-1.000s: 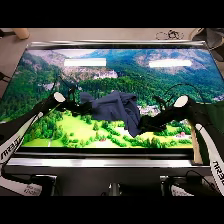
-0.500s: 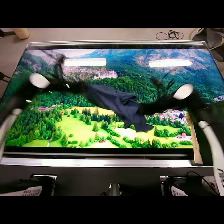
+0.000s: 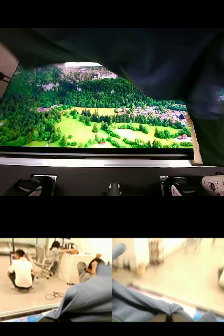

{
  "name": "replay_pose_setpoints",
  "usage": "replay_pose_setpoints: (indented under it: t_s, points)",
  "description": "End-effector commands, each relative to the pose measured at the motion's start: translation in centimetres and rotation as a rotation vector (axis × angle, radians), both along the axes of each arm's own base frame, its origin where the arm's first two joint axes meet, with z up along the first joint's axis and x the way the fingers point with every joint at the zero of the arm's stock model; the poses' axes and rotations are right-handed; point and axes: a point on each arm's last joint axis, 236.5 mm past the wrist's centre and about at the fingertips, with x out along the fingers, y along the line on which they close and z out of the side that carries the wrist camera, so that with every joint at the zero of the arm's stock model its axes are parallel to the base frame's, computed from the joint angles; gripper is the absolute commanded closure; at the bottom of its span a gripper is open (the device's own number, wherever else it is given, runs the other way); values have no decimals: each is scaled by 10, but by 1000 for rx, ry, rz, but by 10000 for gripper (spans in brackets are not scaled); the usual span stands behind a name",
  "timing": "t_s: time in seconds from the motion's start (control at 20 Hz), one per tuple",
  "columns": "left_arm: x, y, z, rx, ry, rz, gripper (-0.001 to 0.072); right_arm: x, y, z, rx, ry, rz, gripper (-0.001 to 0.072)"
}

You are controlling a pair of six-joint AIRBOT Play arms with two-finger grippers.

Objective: Fold the shirts.

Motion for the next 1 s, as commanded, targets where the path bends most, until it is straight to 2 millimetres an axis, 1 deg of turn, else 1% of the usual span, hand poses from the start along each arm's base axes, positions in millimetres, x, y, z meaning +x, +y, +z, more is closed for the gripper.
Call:
replay_pose_setpoints:
  t_s: [0.0, 0.05, 0.1, 0.15, 0.2, 0.25, 0.3, 0.35, 0.4, 0.45, 0.5, 0.55, 0.6, 0.65, 0.7, 0.75, 0.8, 0.85, 0.9, 0.95]
  points:
    - [-18, 16, -29, 45, 122, 47, 685, -24, -18, -8, -12, 60, -80, 694]
    - [-8, 13, -55, 65, 202, 46, 685, -11, -21, -34, -34, 169, -93, 694]
    - [4, 10, -90, 90, 301, 43, 685, 4, -23, -70, -65, 318, -98, 694]
    - [16, 7, -134, 107, 418, 44, 685, 17, -25, -115, -109, 506, -93, 694]
    - [27, 5, -179, 125, 530, 51, 685, 29, -25, -157, -151, 680, -76, 694]
    - [34, 4, -235, 150, 661, 56, 684, 43, -25, -200, -179, 838, -58, 694]
    - [36, 3, -290, 175, 788, 62, 684, 62, -22, -243, -190, 973, -32, 694]
    - [35, 4, -347, 203, 905, 67, 684, 88, -13, -283, -159, 1063, 2, 694]
    - [35, 5, -393, 206, 989, 83, 683, 117, 0, -318, -119, 1099, 44, 694]
    - [39, 6, -432, 182, 1053, 113, 683, 154, 15, -352, -41, 1108, 64, 694]
    - [45, 7, -461, 169, 1089, 138, 683, 191, 32, -380, 55, 1097, 71, 694]
    - [54, 10, -486, 148, 1124, 169, 683, 222, 43, -402, 131, 1089, 67, 694]
    - [60, 13, -507, 132, 1172, 197, 682, 244, 56, -422, 228, 1103, 73, 694]
    - [63, 14, -526, 109, 1227, 220, 682, 256, 68, -438, 322, 1140, 82, 694]
    - [65, 13, -545, 79, 1290, 234, 681, 261, 85, -457, 428, 1211, 101, 694]
    - [66, 8, -558, 44, 1343, 233, 681, 259, 98, -468, 484, 1265, 124, 694]
    - [69, 1, -567, 17, 1378, 227, 678, 256, 108, -475, 526, 1310, 156, 693]
    - [73, 0, -568, 20, 1390, 224, 626, 255, 110, -474, 542, 1318, 171, 646]
    - [79, 2, -562, 53, 1382, 204, 446, 253, 106, -465, 537, 1319, 187, 455]
    - [84, 9, -549, 110, 1362, 166, 173, 247, 97, -452, 506, 1314, 226, 306]
